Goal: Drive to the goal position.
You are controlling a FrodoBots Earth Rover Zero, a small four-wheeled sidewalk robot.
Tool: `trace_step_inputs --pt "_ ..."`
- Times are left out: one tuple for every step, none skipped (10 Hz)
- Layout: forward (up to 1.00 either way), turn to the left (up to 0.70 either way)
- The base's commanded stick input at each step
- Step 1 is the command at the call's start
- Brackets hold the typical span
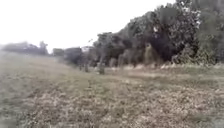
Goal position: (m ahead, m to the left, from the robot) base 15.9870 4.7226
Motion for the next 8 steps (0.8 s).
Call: trace_step_inputs --pt "0.5 0.04" --pt "0.5 0.06" --pt "0.5 0.12" --pt "0.5 0.11" --pt "0.5 0.12" --pt "0.5 0.12" --pt "0.5 0.12" --pt "0.5 0.13"
